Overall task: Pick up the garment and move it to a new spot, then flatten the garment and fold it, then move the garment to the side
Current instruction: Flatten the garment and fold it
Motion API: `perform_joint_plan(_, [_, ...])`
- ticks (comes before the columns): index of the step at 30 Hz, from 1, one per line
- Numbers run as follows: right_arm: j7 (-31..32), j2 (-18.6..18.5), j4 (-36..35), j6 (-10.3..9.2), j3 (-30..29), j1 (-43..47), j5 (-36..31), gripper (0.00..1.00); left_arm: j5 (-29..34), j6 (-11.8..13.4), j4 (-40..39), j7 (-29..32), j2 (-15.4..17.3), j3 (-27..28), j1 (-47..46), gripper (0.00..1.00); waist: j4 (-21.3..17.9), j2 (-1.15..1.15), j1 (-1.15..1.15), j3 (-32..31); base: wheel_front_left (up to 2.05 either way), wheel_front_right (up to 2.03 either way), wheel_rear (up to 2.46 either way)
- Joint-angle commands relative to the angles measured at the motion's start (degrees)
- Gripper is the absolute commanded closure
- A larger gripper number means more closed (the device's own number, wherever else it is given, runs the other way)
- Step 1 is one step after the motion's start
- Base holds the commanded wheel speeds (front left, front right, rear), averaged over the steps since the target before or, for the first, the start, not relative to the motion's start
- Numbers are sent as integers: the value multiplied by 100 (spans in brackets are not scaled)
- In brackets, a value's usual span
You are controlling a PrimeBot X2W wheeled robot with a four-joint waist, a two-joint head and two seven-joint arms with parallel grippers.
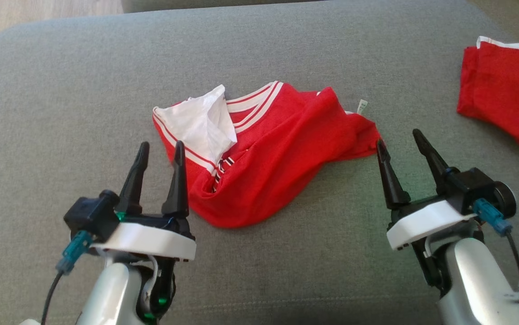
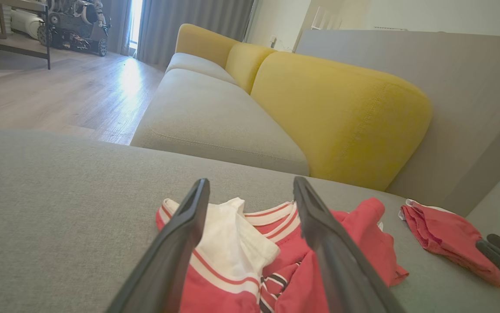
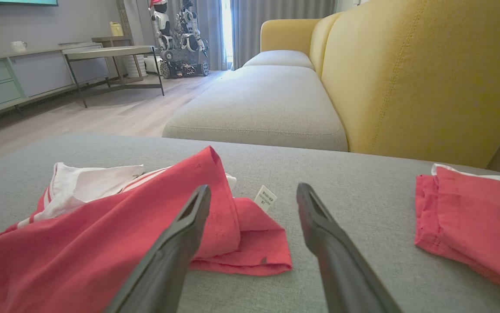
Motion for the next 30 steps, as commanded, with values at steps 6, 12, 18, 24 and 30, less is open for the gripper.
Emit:
perform_joint_plan(6, [56, 63, -227, -5, 186, -319, -46, 0, 42, -29, -150, -29, 32, 124, -230, 0, 131, 0, 0, 109, 0, 0, 0])
perform_joint_plan(12, [594, -52, 18, -5, 483, -949, 625, 0, 20, -41, -169, -29, 32, 72, -304, 0, 317, 0, 0, 325, 0, 0, 0])
perform_joint_plan(18, [1114, -447, 541, -5, 720, -1670, 1378, 0, -59, -38, -143, -29, 32, -76, -432, 0, 600, 0, 0, 518, 0, 0, 0])
perform_joint_plan(24, [1455, -632, 954, -5, 890, -1988, 1738, 0, -98, 0, -133, -29, 32, -64, -449, 0, 782, 0, 0, 583, 0, 0, 0])
perform_joint_plan(30, [1500, -741, 1133, -5, 1145, -2103, 2023, 93, -99, 2, -117, -29, 32, -55, -439, 0, 812, 0, 0, 580, 0, 0, 0])
